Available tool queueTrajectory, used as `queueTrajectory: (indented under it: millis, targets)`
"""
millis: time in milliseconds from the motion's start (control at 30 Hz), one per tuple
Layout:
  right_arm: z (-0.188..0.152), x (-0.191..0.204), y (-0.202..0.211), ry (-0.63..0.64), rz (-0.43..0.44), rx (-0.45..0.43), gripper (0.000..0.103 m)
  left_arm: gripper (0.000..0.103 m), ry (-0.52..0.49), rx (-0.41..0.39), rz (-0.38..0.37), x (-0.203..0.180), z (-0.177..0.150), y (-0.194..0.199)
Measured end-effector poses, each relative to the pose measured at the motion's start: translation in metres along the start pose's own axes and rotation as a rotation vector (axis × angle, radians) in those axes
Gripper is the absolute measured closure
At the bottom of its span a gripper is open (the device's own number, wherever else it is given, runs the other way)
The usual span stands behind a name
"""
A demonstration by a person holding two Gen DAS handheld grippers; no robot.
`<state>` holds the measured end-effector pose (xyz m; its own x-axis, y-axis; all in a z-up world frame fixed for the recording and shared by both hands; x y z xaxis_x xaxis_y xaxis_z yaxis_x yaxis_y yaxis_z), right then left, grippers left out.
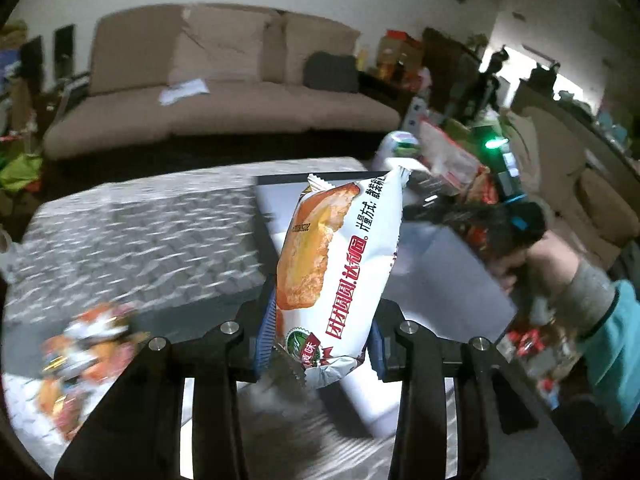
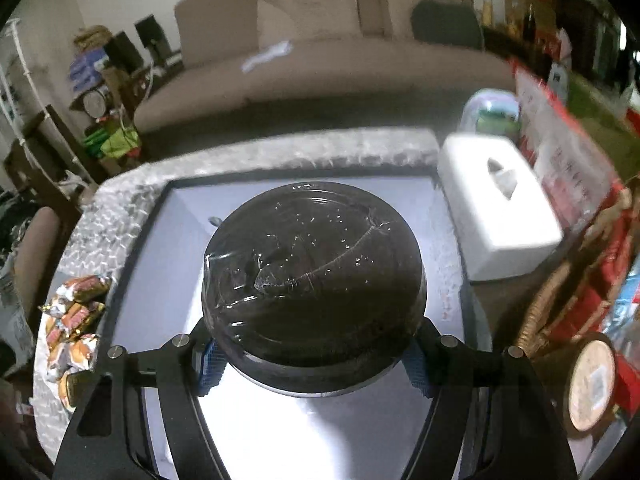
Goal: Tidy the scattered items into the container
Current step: 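Carry the cup with the right tool and the packet with the left tool into the box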
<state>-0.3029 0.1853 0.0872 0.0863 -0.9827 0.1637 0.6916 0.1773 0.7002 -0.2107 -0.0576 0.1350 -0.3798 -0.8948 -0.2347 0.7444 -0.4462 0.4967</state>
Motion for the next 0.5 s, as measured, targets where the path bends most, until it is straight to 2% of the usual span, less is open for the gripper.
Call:
queueTrajectory:
  millis: [100, 233, 367, 500]
  targets:
    - [-0.008, -0.009, -0.020, 0.016, 0.016, 0.121, 0.030, 0.067, 0.015, 0.045, -0.016, -0.020, 0.004, -0.044]
    - [-0.014, -0.013, -0.039, 0.118, 0.007, 0.249, 0.030, 0.067, 0.009, 0.093, -0.012, -0.033, -0.003, -0.079]
    - [-0.001, -0.012, -0.053, 0.130, -0.009, 0.278, 0.030, 0.067, -0.007, 0.146, 0.013, -0.038, -0.014, -0.104]
    - [0.006, -0.010, -0.072, 0.154, -0.059, 0.256, 0.029, 0.067, -0.016, 0.183, 0.044, -0.037, -0.021, -0.120]
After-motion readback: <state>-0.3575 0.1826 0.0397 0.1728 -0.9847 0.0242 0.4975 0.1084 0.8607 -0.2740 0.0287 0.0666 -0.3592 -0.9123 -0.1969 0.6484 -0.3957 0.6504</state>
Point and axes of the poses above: each gripper's, at about its wrist camera, not at the fingertips, and y roughly against the way its jaws point, x to its left, z to its top, the point moved 7 cm from there along -y, roughly the way its jaws point, and after that the axes turned 12 degrees about -x, right-handed, at the moved point
